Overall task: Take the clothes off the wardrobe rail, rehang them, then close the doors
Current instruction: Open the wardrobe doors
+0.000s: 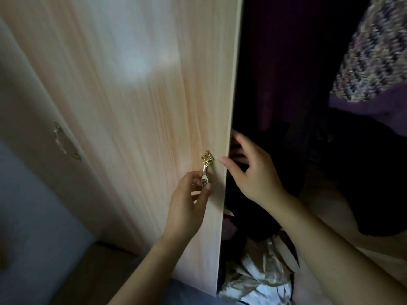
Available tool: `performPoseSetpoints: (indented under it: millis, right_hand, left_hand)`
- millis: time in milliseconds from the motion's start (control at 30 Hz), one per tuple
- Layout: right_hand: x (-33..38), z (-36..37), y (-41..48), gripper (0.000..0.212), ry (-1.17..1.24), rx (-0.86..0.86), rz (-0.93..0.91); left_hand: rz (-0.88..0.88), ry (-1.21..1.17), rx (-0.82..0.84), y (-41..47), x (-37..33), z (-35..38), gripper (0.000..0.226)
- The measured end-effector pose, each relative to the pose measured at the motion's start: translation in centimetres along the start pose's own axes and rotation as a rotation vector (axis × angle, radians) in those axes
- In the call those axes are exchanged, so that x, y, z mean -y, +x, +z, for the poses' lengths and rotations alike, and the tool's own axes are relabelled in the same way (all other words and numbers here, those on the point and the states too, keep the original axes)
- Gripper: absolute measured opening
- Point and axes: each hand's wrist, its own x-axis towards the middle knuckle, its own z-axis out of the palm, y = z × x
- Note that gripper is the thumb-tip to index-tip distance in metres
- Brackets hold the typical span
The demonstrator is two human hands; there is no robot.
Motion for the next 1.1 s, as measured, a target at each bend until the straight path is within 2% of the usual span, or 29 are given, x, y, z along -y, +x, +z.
performPoseSetpoints:
  millis: [167, 333, 433, 800, 933, 1100]
  right_hand:
    - [-0.1, 0.2, -1.0, 0.052, 0.173, -0.001, -0.011]
    - [1.7, 0.5, -2.8, 0.05, 0.226, 0.024, -0.06]
    - [3.4, 1.1, -4.5, 0.047, 0.173, 0.041, -0.122]
    - [13.3, 5.5, -10.4, 0.034, 0.155, 0.059, -0.201]
    - [16.0, 8.3, -12.5, 0.04, 0.174, 0.055, -0.156]
    - [19.7, 13.1, -14.4, 0.047, 0.19, 0.079, -0.202]
  left_hand:
    - [-0.04, 0.044, -0.027, -1.3, -1.2, -0.1, 0.022]
    - [-0.052, 0.099, -0.031, -3.6, -1.4, -2.0, 0.02]
    - [-0.051, 0.128, -0.039, -5.7, -1.5, -3.8, 0.023]
    - [-0.02, 0.296, 0.015, -13.1, -1.0, -13.8, 0.02]
    - [-0.017, 0.349, 0.042, -15.0, -0.5, -18.0, 0.022]
    - [-0.027, 0.372, 0.032, -17.0, 1.2, -23.8, 0.024]
